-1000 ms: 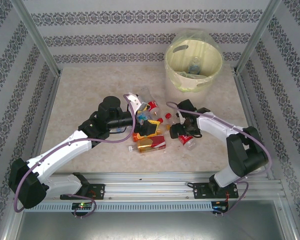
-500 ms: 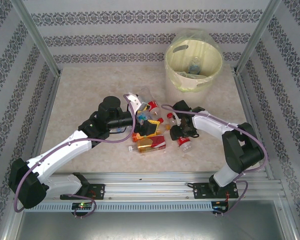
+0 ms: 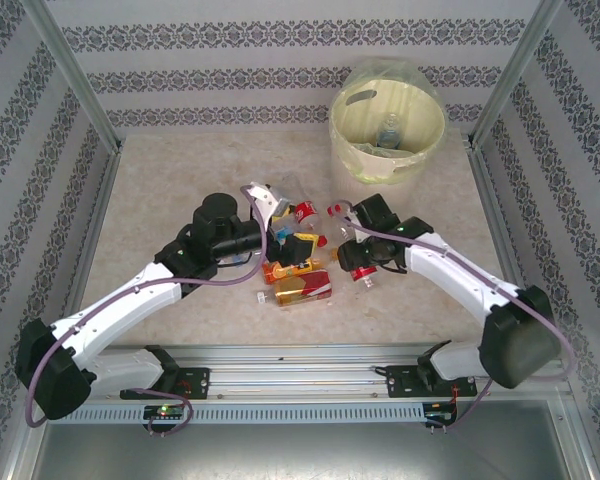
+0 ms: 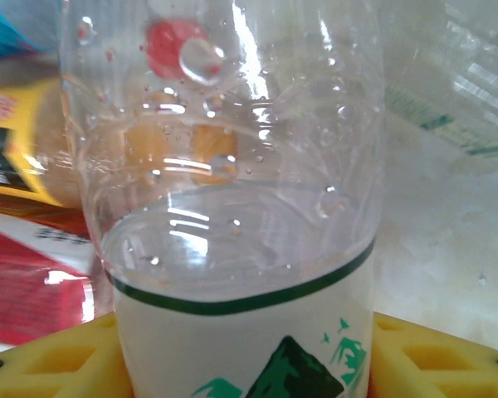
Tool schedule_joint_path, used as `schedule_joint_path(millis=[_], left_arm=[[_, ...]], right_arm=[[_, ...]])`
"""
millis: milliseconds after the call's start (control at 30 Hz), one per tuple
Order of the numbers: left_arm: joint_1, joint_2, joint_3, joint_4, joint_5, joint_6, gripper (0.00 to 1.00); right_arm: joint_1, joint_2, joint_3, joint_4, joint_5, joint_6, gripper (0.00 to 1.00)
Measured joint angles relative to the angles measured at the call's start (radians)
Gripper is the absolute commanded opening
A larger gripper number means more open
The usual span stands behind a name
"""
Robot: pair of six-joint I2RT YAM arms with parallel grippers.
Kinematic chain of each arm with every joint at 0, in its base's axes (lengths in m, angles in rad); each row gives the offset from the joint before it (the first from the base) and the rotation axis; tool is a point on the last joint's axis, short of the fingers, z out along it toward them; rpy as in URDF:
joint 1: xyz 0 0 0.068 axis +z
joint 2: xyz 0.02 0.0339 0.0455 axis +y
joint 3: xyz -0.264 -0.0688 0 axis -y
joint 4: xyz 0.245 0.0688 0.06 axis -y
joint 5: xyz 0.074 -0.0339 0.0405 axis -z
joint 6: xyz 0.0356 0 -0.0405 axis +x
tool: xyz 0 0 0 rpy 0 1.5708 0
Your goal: Put the plastic bottles in the bin
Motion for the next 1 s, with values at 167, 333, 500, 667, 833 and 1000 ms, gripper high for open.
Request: schedule_joint_path(millis=[167, 333, 500, 667, 833, 1000], left_arm=[[0.000, -0.038, -0.021, 0.044, -0.029, -0.025, 1.00], [0.000, -0.067, -0.050, 0.096, -0.030, -0.043, 1.00], [0.000, -0.084, -0.058, 0.126, -0.029, -0.061, 1.00], [0.001, -0.103, -0.066, 0.163, -0.029, -0.091, 1.00], [0.008, -0.129, -0.073, 0.199, -0.028, -0.120, 1.00], [0.016, -0.149, -0.081, 0.227, -0.030, -0.138, 1.00]], right_arm=[[0.000, -0.087, 0.055, 0.000, -0.044, 0.001, 0.59], [0.000, -0.161, 0.134, 0.002, -0.087, 0.005, 0.59], [0.000, -0.185, 0.219, 0.010, -0.111, 0.005, 0.58], [-0.001, -0.184, 0.314, 0.033, -0.120, 0.004, 0.57], [-0.030, -0.156, 0.443, 0.055, -0.124, -0.002, 0.57], [-0.111, -0.095, 0.565, 0.096, -0.130, -0.003, 0.57]])
